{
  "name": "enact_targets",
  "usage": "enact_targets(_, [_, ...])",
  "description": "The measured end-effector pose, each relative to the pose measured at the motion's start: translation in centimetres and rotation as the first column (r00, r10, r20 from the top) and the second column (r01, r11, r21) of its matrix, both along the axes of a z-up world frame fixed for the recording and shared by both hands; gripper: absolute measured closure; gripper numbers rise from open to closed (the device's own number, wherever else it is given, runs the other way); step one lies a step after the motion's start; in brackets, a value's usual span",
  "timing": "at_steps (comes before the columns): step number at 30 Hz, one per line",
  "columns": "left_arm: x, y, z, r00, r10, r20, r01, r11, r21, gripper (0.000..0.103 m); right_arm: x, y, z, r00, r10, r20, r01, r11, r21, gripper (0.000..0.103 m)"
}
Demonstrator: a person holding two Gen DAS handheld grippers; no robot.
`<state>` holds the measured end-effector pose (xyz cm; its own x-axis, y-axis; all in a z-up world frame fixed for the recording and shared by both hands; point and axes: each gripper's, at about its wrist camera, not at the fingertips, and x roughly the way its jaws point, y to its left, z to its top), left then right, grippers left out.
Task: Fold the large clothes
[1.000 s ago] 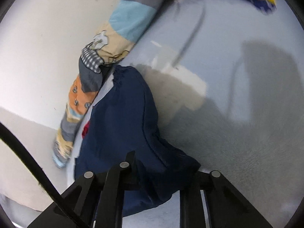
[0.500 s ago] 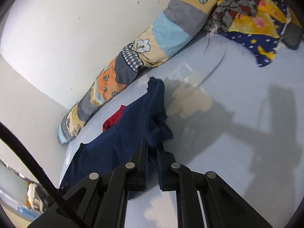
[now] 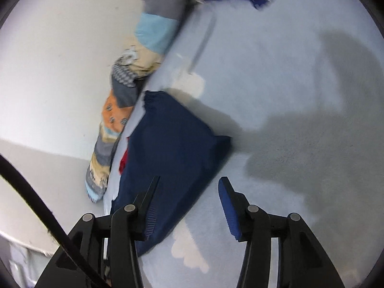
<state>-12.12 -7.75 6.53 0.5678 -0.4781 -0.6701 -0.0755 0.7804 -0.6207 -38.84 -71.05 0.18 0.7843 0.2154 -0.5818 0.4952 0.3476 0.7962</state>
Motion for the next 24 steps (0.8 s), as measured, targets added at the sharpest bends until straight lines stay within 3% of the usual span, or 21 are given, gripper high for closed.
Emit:
enact_targets(2, [0.1, 0.2, -0.2, 1.000, 0.007, -0.008, -0.007, 1.000, -0.012, 0.088, 1.0, -0.5, -1.5, 1.000, -0.021, -0.007, 0.021, 0.999, 0.034, 0.053])
enact_targets(4, [0.3, 0.3, -0.3, 1.000, 0.015, -0.014, -0.015, 1.000, -0.020, 0.088, 2.3, -0.6, -2.5, 1.000, -0.031, -0.004, 0.031, 0.998, 0.046, 0.065])
enact_targets(9, [0.9, 0.3, -0.7, 0.999, 0.022, -0.032, -0.023, 0.999, -0.024, 0.088, 6.1, -0.6, -4.1, 1.000, -0.012, 0.007, 0.012, 0.999, 0.042, 0.072])
enact_targets(11, [1.1, 0.3, -0.9, 0.999, 0.022, -0.039, -0.023, 1.000, -0.021, 0.088, 7.2, -0.4, -4.0, 1.000, 0.022, 0.002, -0.022, 0.999, 0.029, 0.090])
enact_targets(14, [1.4, 0.1, -0.9, 0.999, 0.020, -0.034, -0.020, 1.000, -0.004, 0.088, 8.3, 0.8, -1.7, 0.993, 0.094, -0.071, -0.103, 0.986, -0.129, 0.097])
enact_targets(17, [1.4, 0.0, -0.5, 1.000, 0.019, -0.017, -0.019, 1.000, 0.014, 0.088, 8.4, 3.3, 2.0, 0.984, 0.122, -0.127, -0.156, 0.937, -0.313, 0.099])
enact_targets(21, [1.1, 1.0, 0.1, 0.999, 0.035, -0.003, -0.035, 0.999, 0.020, 0.088, 6.3, 5.6, 4.9, 0.979, 0.140, -0.146, -0.186, 0.910, -0.371, 0.099])
enact_targets(24, [0.3, 2.9, 1.0, 0.998, 0.069, 0.013, -0.070, 0.997, 0.044, 0.089, 3.6, 6.8, 6.1, 0.979, 0.142, -0.149, -0.188, 0.912, -0.364, 0.099])
